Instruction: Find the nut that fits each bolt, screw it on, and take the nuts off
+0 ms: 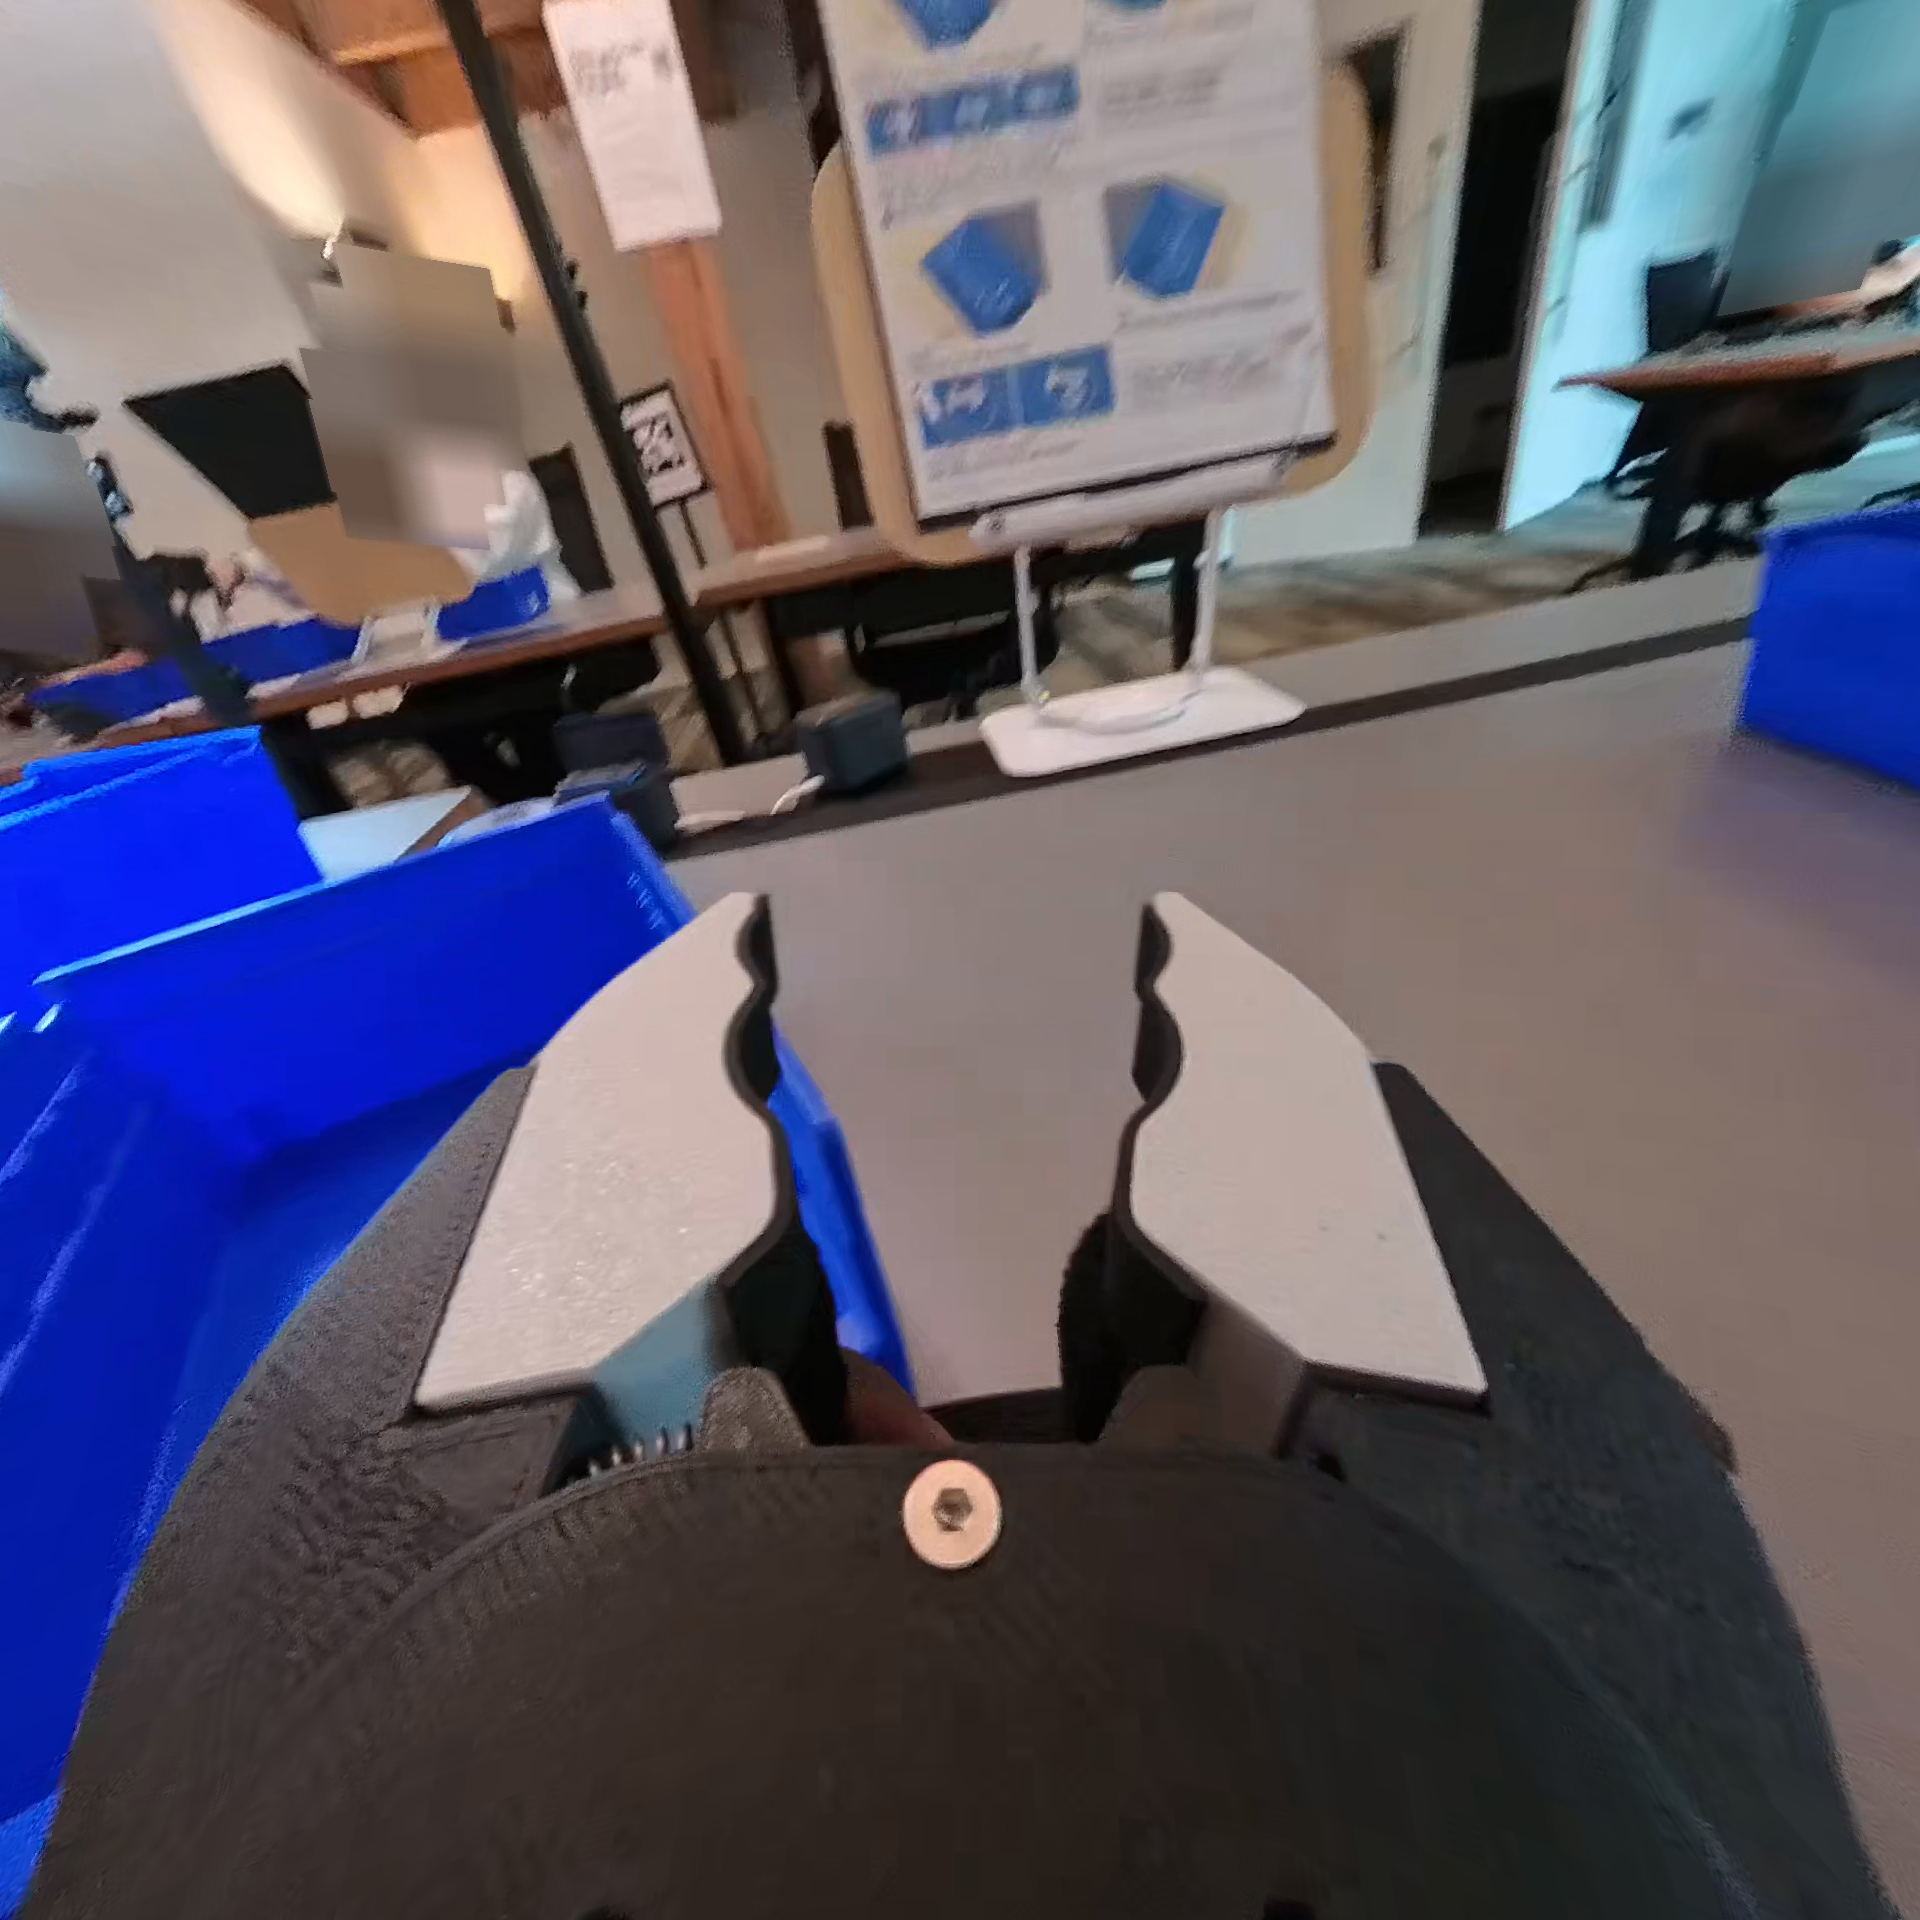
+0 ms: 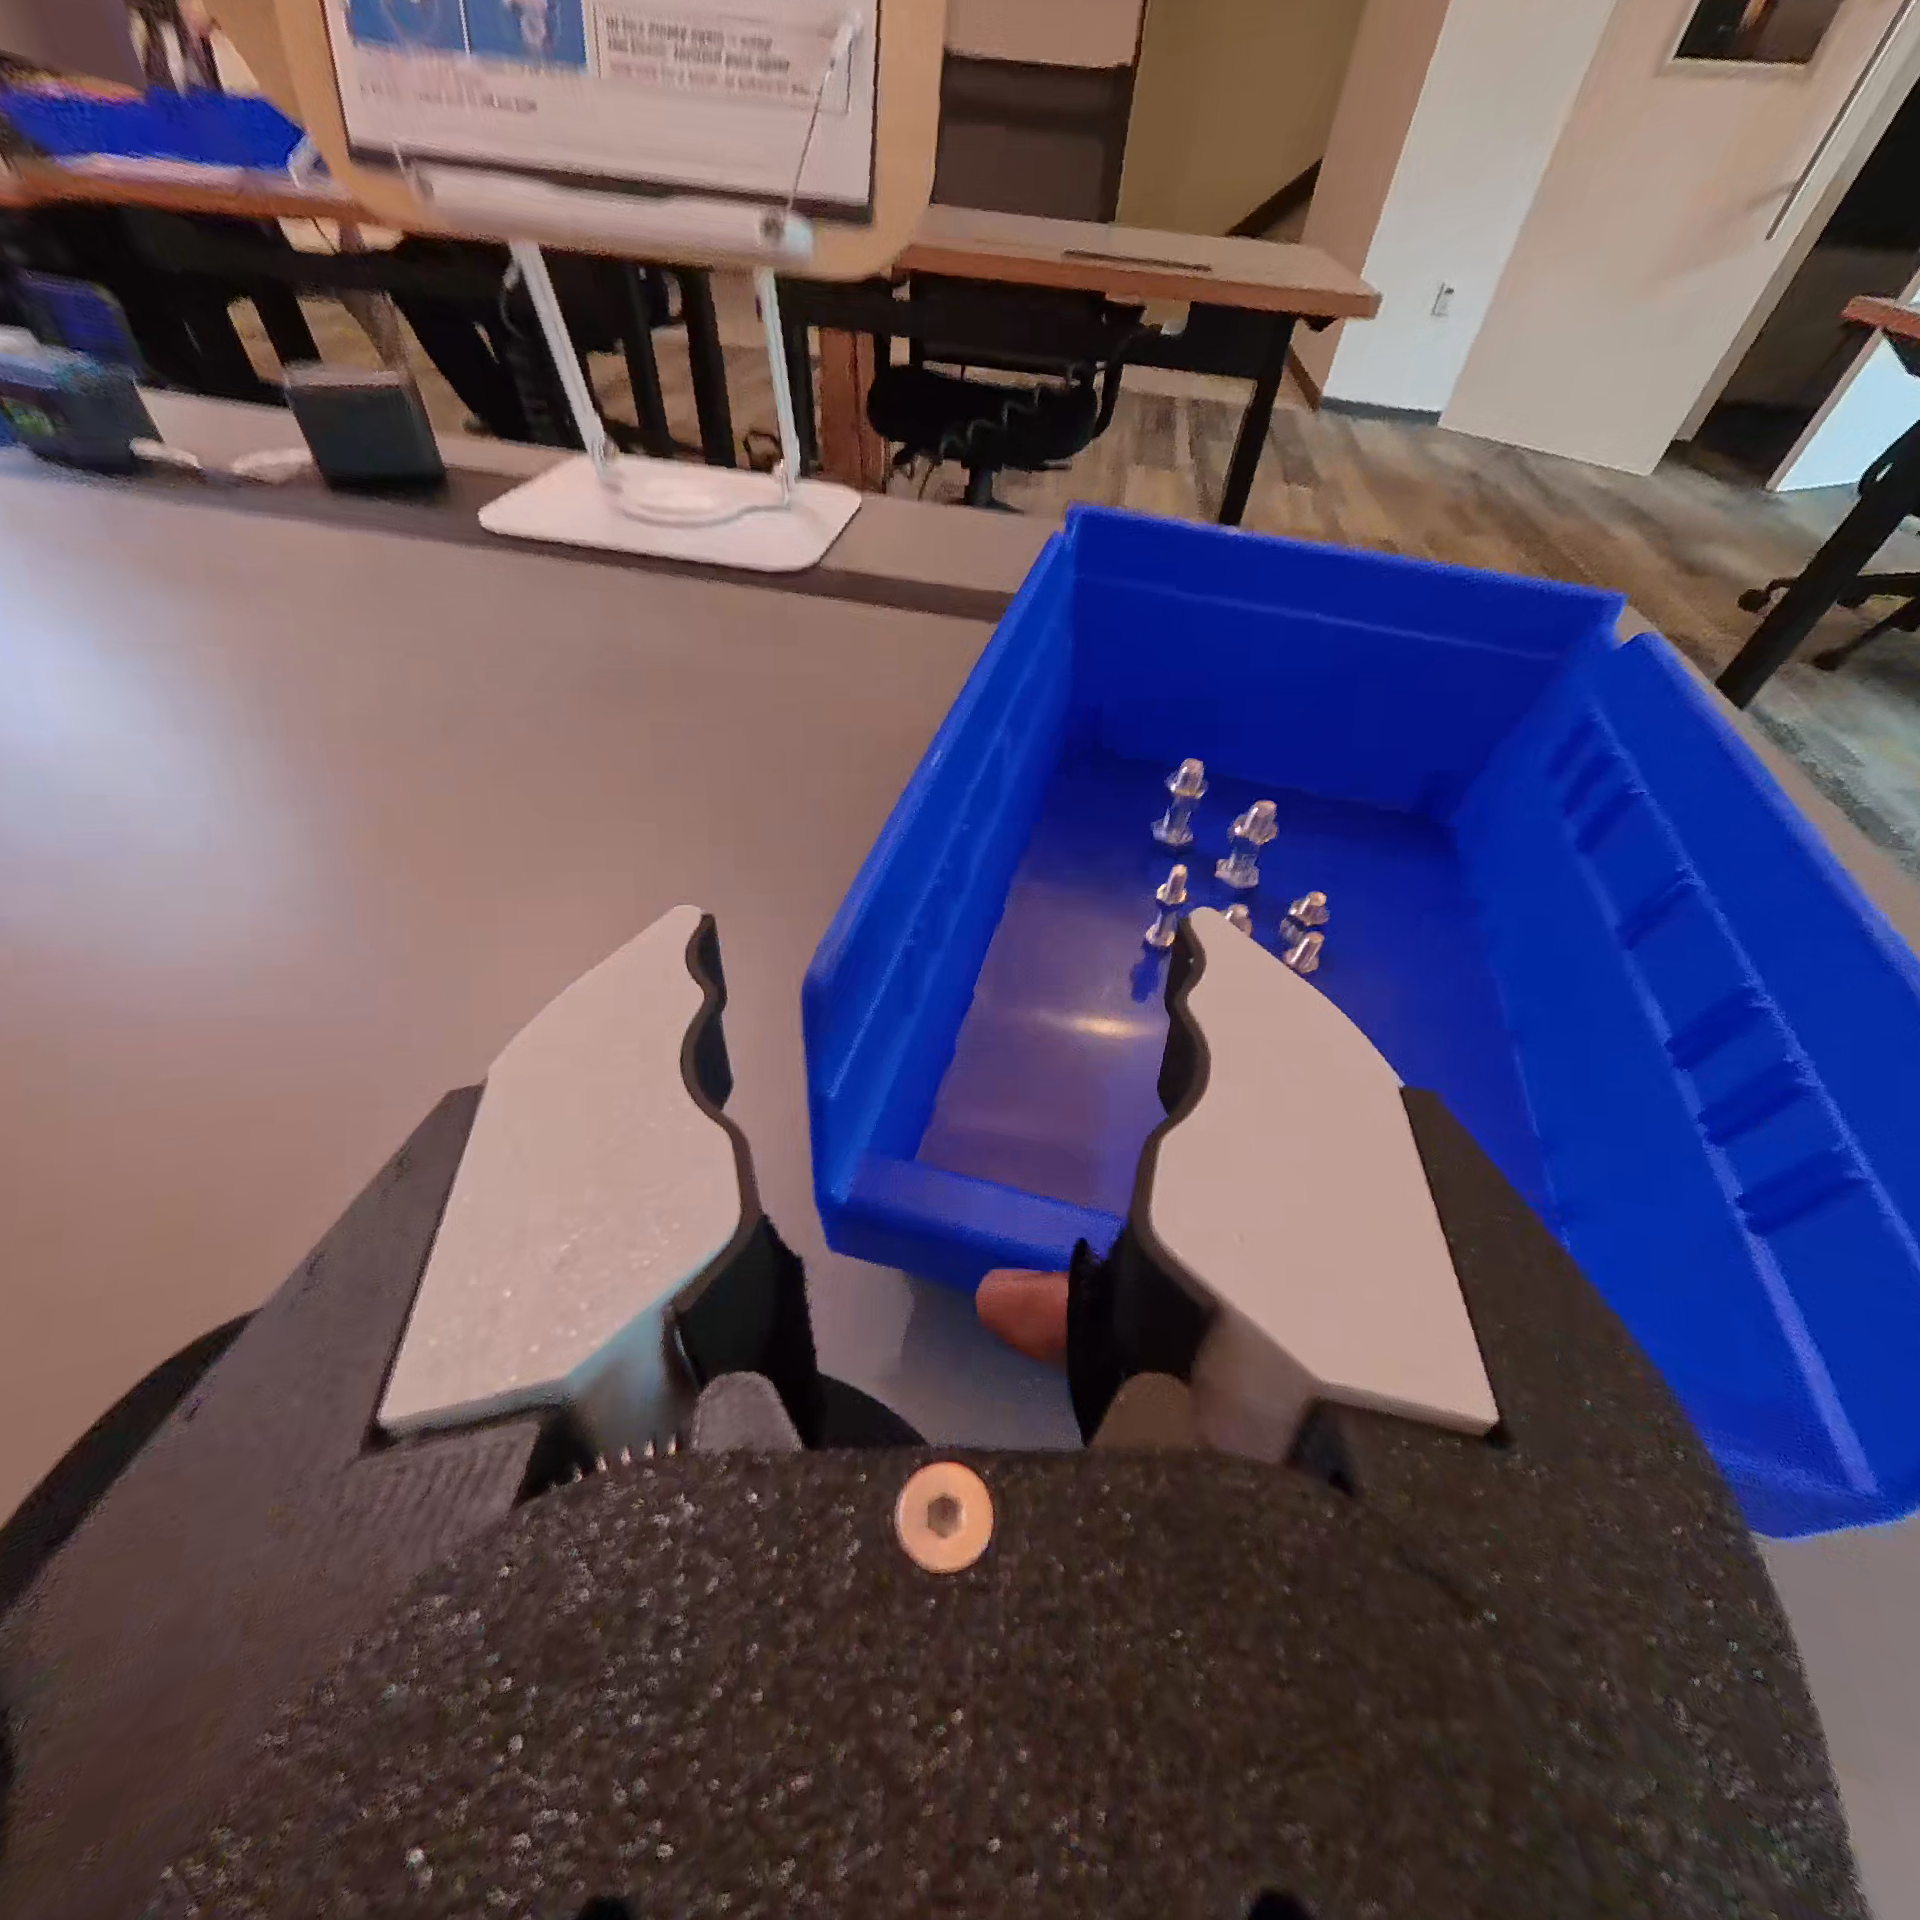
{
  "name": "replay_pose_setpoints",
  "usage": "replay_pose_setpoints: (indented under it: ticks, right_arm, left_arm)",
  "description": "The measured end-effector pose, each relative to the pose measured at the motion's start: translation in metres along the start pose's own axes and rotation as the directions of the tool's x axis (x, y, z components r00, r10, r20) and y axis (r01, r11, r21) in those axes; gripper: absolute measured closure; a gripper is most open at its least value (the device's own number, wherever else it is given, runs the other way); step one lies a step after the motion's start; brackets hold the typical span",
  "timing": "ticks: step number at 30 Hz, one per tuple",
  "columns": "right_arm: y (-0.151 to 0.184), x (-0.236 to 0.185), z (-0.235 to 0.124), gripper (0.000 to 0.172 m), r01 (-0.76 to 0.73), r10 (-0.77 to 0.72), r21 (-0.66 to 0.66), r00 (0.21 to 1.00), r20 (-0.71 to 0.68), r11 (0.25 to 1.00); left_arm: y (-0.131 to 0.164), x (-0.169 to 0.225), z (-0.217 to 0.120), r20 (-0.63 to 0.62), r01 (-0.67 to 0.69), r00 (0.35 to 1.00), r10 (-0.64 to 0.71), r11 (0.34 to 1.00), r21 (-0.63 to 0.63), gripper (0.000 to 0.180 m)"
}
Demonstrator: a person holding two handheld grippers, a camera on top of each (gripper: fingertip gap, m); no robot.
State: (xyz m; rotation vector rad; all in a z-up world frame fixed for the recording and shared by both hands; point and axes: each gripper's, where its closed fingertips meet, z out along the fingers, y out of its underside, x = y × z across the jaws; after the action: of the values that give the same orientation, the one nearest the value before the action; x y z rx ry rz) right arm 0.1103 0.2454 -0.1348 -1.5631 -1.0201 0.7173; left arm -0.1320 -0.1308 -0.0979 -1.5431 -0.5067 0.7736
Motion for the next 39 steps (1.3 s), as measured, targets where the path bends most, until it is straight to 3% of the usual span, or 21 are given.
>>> replay_pose_setpoints:
  ticks: [3, 6, 11, 14, 24, 39]
  right_arm:
    - [0.013, -0.014, 0.009, 0.096, 0.028, -0.028, -0.048, 1.000, 0.013, 0.998]
    - [0.022, -0.020, 0.018, 0.105, 0.062, -0.061, -0.093, 0.998, 0.006, 0.994]
    - [0.028, -0.015, 0.027, 0.140, 0.121, -0.127, -0.148, 0.991, -0.032, 0.982]
    - [0.029, -0.017, 0.029, 0.156, 0.119, -0.124, -0.151, 0.992, -0.024, 0.981]
    - [0.027, -0.026, 0.036, 0.156, 0.166, -0.172, -0.158, 0.985, -0.027, 0.974]
    - [0.020, -0.069, 0.053, 0.153, 0.199, -0.193, -0.135, 0.980, 0.053, 0.971]
  left_arm:
    - [0.021, -0.018, 0.004, 0.057, -0.012, 0.998, 0.017, 0.996, -0.090, 0.104]
    - [0.048, -0.021, 0.011, 0.022, 0.019, 1.000, -0.015, 0.976, -0.219, 0.105]
    - [0.073, -0.029, 0.023, 0.008, -0.010, 1.000, 0.013, 0.944, -0.328, 0.148]
    - [0.072, -0.030, 0.027, -0.005, -0.024, 1.000, 0.023, 0.946, -0.323, 0.153]
    - [0.069, -0.010, 0.044, -0.083, -0.079, 0.995, 0.056, 0.947, -0.311, 0.152]
    - [0.057, 0.067, 0.086, -0.342, -0.250, 0.928, 0.149, 0.929, -0.271, 0.152]
